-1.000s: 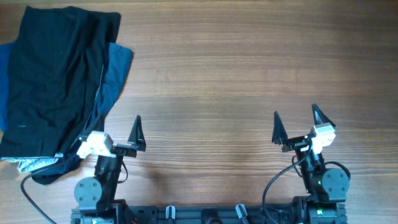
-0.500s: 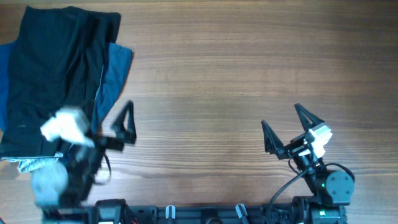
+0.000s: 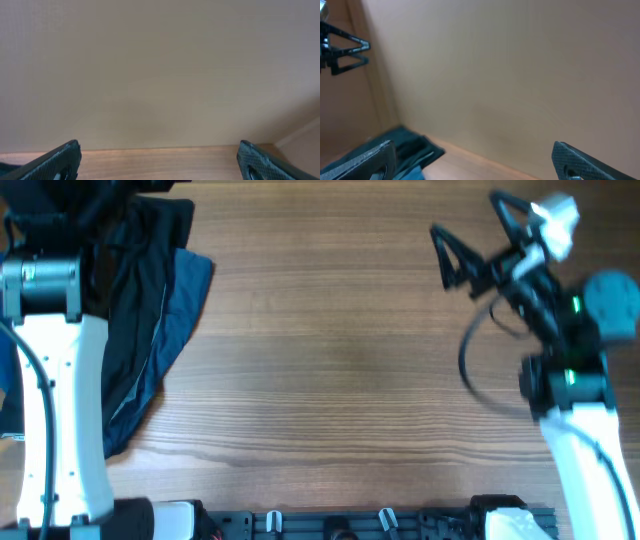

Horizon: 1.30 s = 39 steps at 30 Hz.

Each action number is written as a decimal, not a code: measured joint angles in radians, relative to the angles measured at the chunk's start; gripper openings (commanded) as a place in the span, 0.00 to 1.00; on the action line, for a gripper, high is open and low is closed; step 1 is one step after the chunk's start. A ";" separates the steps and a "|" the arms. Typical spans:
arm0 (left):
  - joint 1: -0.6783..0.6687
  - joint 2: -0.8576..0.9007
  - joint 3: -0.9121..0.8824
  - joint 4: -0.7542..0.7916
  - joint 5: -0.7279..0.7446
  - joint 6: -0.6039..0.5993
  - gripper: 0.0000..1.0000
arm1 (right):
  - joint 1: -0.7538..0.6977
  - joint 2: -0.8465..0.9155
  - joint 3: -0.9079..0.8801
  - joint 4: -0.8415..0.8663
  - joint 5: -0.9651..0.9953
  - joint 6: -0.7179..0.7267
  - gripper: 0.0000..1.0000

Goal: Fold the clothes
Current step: 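Reach the left gripper to the black shorts on the pile and grasp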

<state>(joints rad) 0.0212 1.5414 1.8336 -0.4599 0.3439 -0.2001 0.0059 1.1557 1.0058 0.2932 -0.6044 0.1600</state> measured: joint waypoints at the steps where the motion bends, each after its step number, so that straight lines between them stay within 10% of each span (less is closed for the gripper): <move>1: 0.000 0.014 0.018 -0.030 -0.002 0.023 1.00 | 0.000 0.085 0.043 0.000 -0.034 0.000 1.00; 16: 0.057 0.169 0.041 -0.965 -0.300 0.067 1.00 | 0.000 0.473 0.058 -0.318 -0.334 0.020 1.00; 24: 0.317 0.203 -0.095 -0.944 -0.385 -0.092 0.99 | 0.003 0.475 0.058 -0.391 -0.337 -0.002 0.99; 39: 0.353 0.203 -0.338 -0.852 -0.495 -0.025 0.99 | 0.085 0.475 0.058 -0.475 -0.225 -0.034 0.99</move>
<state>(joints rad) 0.3744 1.7447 1.4960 -1.3117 -0.1509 -0.2253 0.0910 1.6306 1.0637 -0.1818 -0.8291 0.1265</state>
